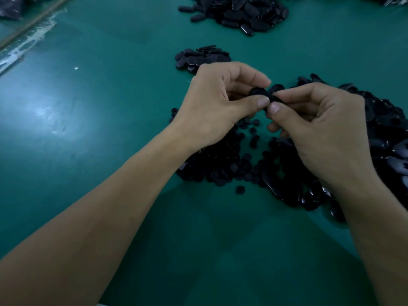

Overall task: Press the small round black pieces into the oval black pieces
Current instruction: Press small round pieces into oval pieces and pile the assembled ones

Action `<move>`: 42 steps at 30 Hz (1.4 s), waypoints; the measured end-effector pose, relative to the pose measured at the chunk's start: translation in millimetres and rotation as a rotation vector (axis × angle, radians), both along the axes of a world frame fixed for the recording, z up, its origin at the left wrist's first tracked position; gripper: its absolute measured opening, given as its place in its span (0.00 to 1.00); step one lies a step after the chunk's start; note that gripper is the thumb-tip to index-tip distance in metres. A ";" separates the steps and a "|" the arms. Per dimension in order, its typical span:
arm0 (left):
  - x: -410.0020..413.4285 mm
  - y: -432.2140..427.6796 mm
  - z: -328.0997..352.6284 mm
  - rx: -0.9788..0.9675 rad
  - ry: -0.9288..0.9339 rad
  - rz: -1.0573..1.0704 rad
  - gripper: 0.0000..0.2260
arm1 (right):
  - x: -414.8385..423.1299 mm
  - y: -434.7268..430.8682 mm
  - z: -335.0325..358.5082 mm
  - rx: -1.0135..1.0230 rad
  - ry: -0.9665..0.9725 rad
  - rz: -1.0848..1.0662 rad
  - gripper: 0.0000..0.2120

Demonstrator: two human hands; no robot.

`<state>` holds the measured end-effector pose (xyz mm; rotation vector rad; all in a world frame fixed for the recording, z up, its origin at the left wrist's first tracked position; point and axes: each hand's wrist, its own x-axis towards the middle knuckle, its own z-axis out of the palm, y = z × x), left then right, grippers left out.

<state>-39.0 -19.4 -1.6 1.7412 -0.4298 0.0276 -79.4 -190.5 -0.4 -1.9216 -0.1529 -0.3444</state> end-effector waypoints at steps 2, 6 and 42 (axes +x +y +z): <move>-0.2 -0.2 0.4 -0.012 0.013 -0.021 0.09 | -0.6 -0.4 0.1 0.011 -0.001 -0.011 0.06; -1.3 -1.1 0.9 -0.016 0.028 -0.043 0.09 | -0.4 -2.0 2.3 0.031 0.031 -0.014 0.06; 28.2 14.0 6.1 0.107 -0.047 0.448 0.07 | -0.6 -22.7 -2.6 -0.893 0.231 -0.422 0.22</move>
